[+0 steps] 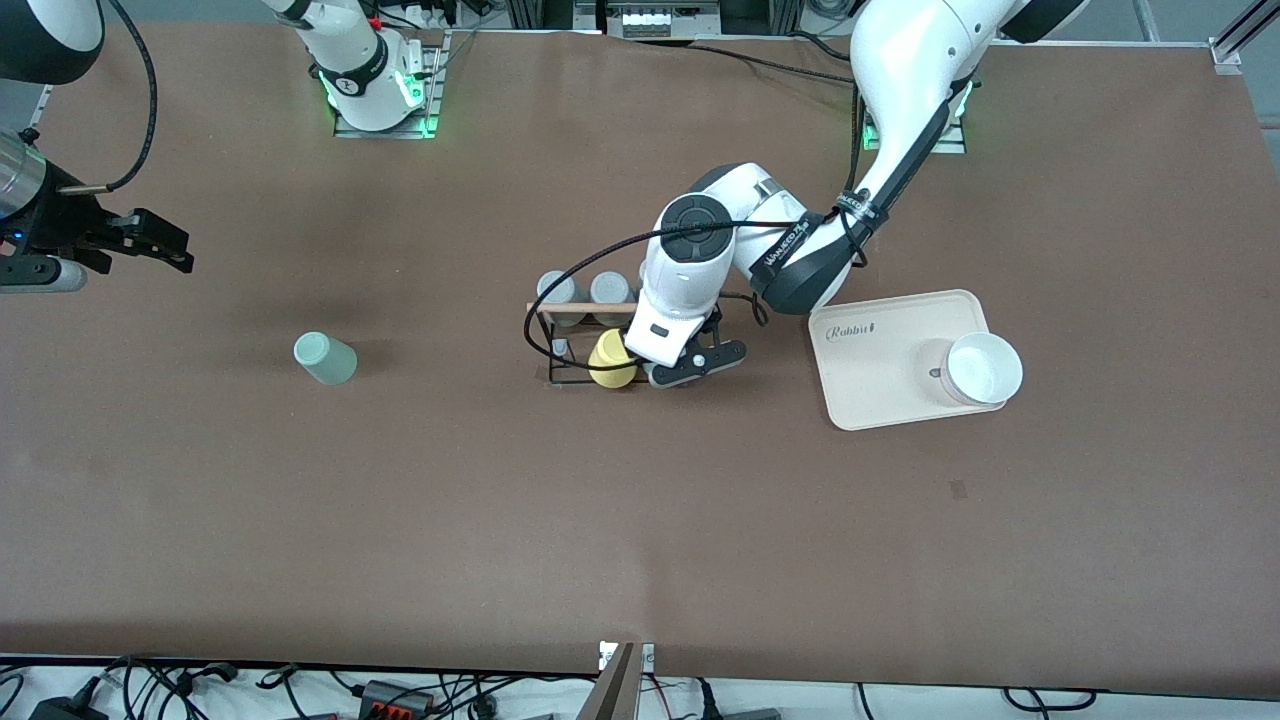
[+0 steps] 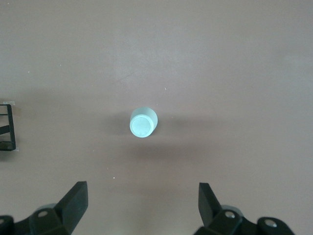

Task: Hang scattered cups on rack with three cups
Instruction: 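Hang the light blue cup on the rack peg beside the yellow cup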

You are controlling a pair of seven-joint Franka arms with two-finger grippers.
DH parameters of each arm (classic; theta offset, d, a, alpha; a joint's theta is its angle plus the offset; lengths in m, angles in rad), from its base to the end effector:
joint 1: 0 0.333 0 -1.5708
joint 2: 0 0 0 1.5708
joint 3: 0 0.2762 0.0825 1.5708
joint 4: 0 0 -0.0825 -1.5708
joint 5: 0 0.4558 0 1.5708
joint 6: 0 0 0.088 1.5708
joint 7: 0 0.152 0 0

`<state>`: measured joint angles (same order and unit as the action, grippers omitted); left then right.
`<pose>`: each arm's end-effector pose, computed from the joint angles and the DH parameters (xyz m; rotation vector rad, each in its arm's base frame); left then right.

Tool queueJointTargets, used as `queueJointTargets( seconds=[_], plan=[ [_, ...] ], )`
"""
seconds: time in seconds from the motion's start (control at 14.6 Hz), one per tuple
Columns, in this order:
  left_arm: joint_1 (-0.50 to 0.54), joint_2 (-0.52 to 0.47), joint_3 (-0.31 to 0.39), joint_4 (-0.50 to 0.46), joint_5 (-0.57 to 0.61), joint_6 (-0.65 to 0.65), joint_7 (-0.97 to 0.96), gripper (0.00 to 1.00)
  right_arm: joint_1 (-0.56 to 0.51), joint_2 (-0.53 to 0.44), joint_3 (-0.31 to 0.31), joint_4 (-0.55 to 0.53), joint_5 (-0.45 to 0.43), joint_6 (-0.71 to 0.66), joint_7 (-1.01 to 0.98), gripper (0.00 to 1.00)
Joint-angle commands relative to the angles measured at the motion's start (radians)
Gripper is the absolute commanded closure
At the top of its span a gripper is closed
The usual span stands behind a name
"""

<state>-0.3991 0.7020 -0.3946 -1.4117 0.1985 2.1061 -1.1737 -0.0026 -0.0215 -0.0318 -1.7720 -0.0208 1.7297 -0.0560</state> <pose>0.5735 -0.5103 0.2043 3.0068 0.5672 -0.0576 0.6241 -0.0244 0.4568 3.1223 0.0392 -0.0339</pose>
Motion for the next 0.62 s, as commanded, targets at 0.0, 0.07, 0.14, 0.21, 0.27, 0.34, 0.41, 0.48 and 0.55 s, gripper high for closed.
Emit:
queueJointTargets(
  seconds=[0.0, 0.07, 0.14, 0.21, 0.27, 0.34, 0.41, 0.48, 0.55],
  plan=[
    [-0.001, -0.006, -0.003, 0.005, 0.032, 0.006, -0.007, 0.18, -0.007, 0.005, 0.001, 0.016, 0.001, -0.009, -0.015, 0.0],
    [-0.001, -0.009, -0.003, 0.008, 0.032, 0.005, -0.007, 0.16, -0.007, 0.005, 0.001, 0.016, -0.001, -0.009, -0.015, 0.0],
    [0.0, -0.012, -0.004, 0.01, 0.032, 0.003, -0.007, 0.14, -0.007, 0.005, 0.001, 0.016, -0.001, -0.009, -0.015, 0.0],
    [0.005, -0.018, -0.007, 0.013, 0.032, 0.002, -0.007, 0.1, -0.007, 0.003, 0.001, 0.016, -0.001, -0.009, -0.01, 0.0],
    [0.008, -0.03, -0.007, 0.013, 0.032, 0.0, -0.009, 0.09, -0.007, 0.003, 0.001, 0.016, -0.001, -0.009, -0.008, 0.0],
    [0.009, -0.041, -0.007, 0.014, 0.032, -0.003, -0.009, 0.07, -0.007, 0.005, 0.001, 0.016, 0.001, -0.009, -0.005, 0.0],
    [0.009, -0.051, -0.007, 0.014, 0.032, -0.006, -0.009, 0.06, -0.005, 0.005, 0.001, 0.016, -0.001, -0.009, -0.004, 0.0],
    [0.009, -0.058, -0.007, 0.014, 0.032, -0.009, -0.011, 0.04, -0.004, 0.012, 0.001, 0.016, 0.001, -0.009, -0.004, 0.0],
    [0.009, -0.068, -0.007, 0.014, 0.032, -0.011, -0.011, 0.01, -0.002, 0.014, 0.001, 0.016, -0.001, -0.009, -0.004, 0.0]
  ],
)
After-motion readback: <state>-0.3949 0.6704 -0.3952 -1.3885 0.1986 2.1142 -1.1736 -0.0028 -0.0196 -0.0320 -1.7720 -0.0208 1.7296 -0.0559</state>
